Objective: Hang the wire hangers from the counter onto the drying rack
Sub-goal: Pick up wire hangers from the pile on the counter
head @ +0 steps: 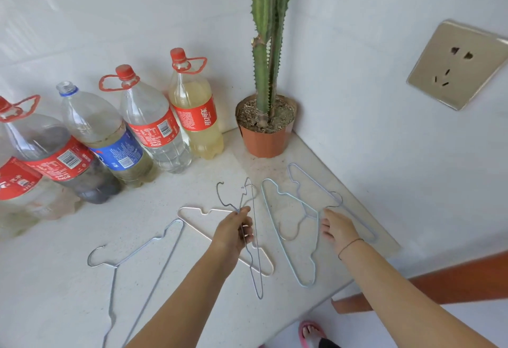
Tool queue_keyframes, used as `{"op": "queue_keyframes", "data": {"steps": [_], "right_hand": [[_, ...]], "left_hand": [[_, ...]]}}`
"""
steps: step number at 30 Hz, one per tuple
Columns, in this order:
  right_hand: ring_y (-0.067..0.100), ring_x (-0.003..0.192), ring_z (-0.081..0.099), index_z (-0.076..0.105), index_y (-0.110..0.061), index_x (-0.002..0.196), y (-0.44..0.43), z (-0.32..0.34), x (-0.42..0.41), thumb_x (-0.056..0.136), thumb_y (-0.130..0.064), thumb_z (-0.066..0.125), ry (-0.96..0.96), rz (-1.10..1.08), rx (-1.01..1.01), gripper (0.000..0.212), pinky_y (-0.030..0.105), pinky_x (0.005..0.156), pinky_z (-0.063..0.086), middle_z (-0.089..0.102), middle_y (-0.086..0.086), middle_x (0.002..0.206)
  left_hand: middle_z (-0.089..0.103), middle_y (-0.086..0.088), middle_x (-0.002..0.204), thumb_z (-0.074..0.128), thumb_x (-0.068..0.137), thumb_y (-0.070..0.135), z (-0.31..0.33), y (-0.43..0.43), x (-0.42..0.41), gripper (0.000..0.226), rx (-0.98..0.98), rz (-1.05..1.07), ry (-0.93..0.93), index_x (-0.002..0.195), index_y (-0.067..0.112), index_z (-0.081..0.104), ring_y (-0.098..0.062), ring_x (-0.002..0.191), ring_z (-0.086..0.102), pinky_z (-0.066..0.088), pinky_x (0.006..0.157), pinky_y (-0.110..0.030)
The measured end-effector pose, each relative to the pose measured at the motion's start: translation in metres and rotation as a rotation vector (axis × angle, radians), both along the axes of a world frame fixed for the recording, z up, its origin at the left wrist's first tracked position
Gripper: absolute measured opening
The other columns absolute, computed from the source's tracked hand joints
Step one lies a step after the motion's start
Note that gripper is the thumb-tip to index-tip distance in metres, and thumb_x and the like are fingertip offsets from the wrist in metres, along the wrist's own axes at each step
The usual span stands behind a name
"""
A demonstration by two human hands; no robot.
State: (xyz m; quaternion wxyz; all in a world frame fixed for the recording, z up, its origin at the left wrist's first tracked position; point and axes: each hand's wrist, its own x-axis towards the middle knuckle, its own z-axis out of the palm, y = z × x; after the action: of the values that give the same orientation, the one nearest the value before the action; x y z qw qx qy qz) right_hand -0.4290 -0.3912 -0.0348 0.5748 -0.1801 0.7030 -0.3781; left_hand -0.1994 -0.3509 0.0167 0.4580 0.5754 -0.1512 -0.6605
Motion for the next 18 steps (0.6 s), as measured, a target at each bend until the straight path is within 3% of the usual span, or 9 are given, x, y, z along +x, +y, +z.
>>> {"op": "queue_keyframes", "data": {"steps": [3,7,8,9,10,11,12,13,18], "right_hand": [[0.008,0.038,0.037,0.038,-0.016,0.065,-0.005,0.004,0.001,0.092,-0.018,0.047,-0.118,-0.026,0.080,0.029,0.018,0.037,0.034,0.034,0.001,0.062],[0.025,0.078,0.061,0.053,-0.008,0.084,-0.011,0.006,0.001,0.091,-0.027,0.052,-0.181,0.074,0.149,0.019,0.027,0.062,0.038,0.049,0.014,0.082],[0.029,0.089,0.062,0.057,-0.006,0.094,-0.008,0.015,0.004,0.088,-0.031,0.053,-0.152,0.139,0.159,0.026,0.025,0.061,0.034,0.051,0.021,0.088],[0.031,0.092,0.063,0.042,0.010,0.122,-0.012,0.008,0.004,0.082,-0.034,0.055,-0.123,0.199,0.177,0.061,0.024,0.057,0.028,0.050,0.034,0.100],[0.033,0.084,0.063,0.017,-0.016,0.103,-0.010,0.020,0.007,0.077,-0.035,0.054,-0.096,0.240,0.175,0.049,0.023,0.053,0.021,0.046,0.019,0.078],[0.032,0.068,0.059,0.046,0.016,0.107,-0.012,0.016,0.009,0.074,-0.032,0.053,-0.098,0.271,0.138,0.059,0.023,0.052,0.017,0.036,-0.001,0.077],[0.027,0.049,0.049,0.049,-0.008,0.072,-0.012,0.016,0.011,0.074,-0.029,0.051,-0.073,0.273,0.165,0.021,0.022,0.049,0.016,0.036,0.005,0.062],[0.016,0.037,0.035,0.040,-0.015,0.064,-0.014,0.012,0.015,0.078,-0.024,0.049,-0.108,0.243,0.128,0.019,0.020,0.046,0.016,0.032,0.000,0.054],[0.015,0.054,0.042,0.048,-0.012,0.066,-0.013,0.004,0.014,0.090,-0.018,0.048,-0.215,0.246,0.167,0.025,0.022,0.052,0.028,0.050,0.006,0.063]], "left_hand": [[0.050,0.003,0.058,0.044,0.098,0.015,-0.010,0.003,-0.020,0.017,0.023,0.031,0.003,0.097,0.011,0.060,-0.009,0.044,0.042,0.034,0.046,-0.022],[0.041,0.002,0.061,0.033,0.101,0.011,-0.016,0.005,-0.035,0.028,0.018,0.070,-0.042,0.104,0.013,0.061,-0.008,0.044,0.035,0.031,0.048,-0.021],[0.040,0.002,0.062,0.033,0.101,0.010,-0.016,0.005,-0.038,0.028,0.017,0.079,-0.061,0.105,0.014,0.061,-0.008,0.046,0.034,0.031,0.048,-0.021],[0.039,0.001,0.062,0.033,0.100,0.010,-0.015,0.006,-0.040,0.028,0.019,0.090,-0.079,0.105,0.014,0.061,-0.009,0.047,0.033,0.031,0.049,-0.021],[0.038,0.001,0.062,0.034,0.100,0.009,-0.014,0.007,-0.042,0.028,0.022,0.105,-0.093,0.105,0.014,0.061,-0.010,0.049,0.032,0.031,0.049,-0.021],[0.037,0.001,0.062,0.034,0.100,0.009,-0.014,0.007,-0.044,0.028,0.025,0.125,-0.103,0.105,0.014,0.061,-0.010,0.050,0.032,0.031,0.049,-0.021],[0.036,0.001,0.062,0.034,0.100,0.010,-0.014,0.008,-0.045,0.028,0.026,0.148,-0.109,0.106,0.014,0.060,-0.011,0.050,0.031,0.031,0.049,-0.020],[0.036,0.001,0.063,0.035,0.100,0.011,-0.014,0.009,-0.046,0.027,0.026,0.172,-0.113,0.107,0.014,0.060,-0.011,0.051,0.031,0.031,0.049,-0.020],[0.038,0.001,0.063,0.037,0.100,0.014,-0.014,0.013,-0.044,0.025,0.021,0.265,-0.112,0.107,0.014,0.061,-0.010,0.051,0.032,0.033,0.050,-0.019]]}}
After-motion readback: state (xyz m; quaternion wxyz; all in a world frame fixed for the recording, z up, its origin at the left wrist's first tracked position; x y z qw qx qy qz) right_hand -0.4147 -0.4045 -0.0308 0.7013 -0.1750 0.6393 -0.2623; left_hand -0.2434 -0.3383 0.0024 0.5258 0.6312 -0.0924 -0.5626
